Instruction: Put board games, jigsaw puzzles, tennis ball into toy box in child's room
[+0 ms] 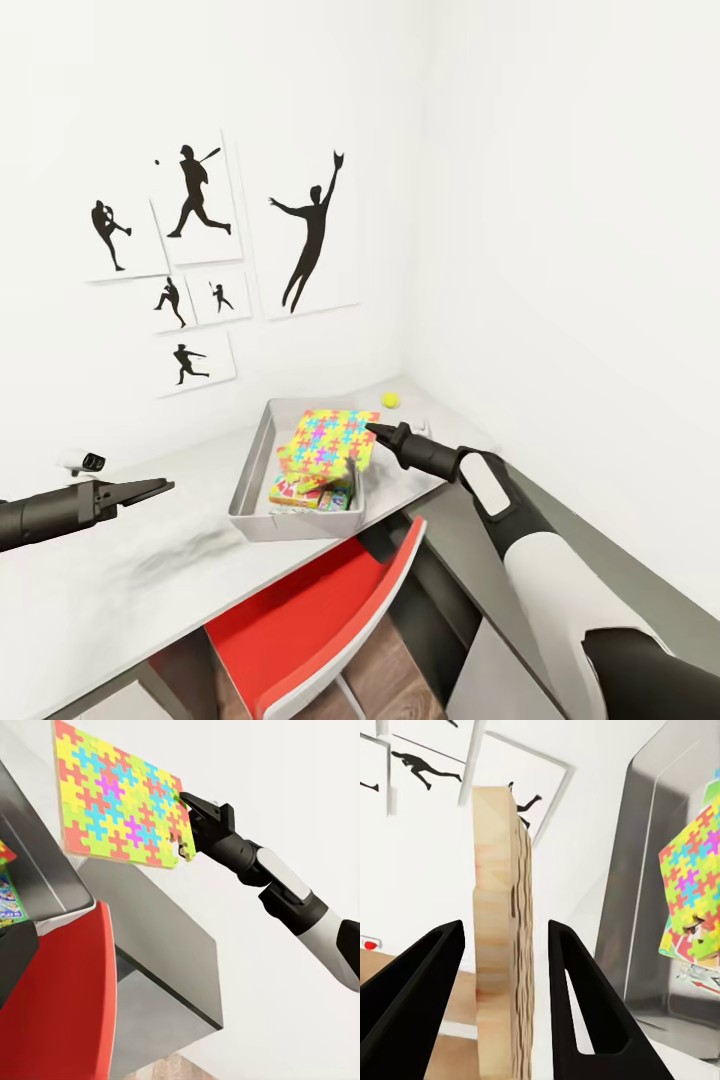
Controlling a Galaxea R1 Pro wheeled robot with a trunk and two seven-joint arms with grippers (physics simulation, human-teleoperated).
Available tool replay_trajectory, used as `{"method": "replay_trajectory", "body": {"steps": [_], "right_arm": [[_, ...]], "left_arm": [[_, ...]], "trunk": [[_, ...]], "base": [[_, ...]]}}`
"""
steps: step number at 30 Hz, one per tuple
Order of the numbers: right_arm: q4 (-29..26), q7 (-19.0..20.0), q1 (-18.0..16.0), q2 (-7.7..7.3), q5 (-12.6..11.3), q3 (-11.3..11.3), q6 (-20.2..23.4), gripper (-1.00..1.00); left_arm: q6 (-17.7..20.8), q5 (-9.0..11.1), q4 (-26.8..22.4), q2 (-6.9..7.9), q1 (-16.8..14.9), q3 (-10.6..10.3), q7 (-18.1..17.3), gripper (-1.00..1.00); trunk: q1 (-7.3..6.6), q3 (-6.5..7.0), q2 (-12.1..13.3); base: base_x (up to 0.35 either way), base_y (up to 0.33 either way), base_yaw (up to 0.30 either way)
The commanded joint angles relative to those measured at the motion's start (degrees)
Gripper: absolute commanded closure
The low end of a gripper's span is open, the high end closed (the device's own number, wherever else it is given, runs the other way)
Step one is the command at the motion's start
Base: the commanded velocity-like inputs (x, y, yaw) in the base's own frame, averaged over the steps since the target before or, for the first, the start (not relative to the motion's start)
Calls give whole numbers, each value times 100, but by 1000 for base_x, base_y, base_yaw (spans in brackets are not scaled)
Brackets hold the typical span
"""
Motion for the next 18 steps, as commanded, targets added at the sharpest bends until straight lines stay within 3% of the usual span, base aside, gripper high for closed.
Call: {"method": "replay_trajectory", "body": {"steps": [1,18], "right_arm": [[0,4,-6,-1,-8,-3,25,100],[0,-13,-6,5,-2,-3,35,100]], "left_arm": [[51,16,0,2,-4,-1,-7,-100],[51,16,2,2,-4,-1,-7,-100]], "trunk": [[4,-13,-13],[4,-13,-13]], "base": [[88,198,0],[66,61,0]]}}
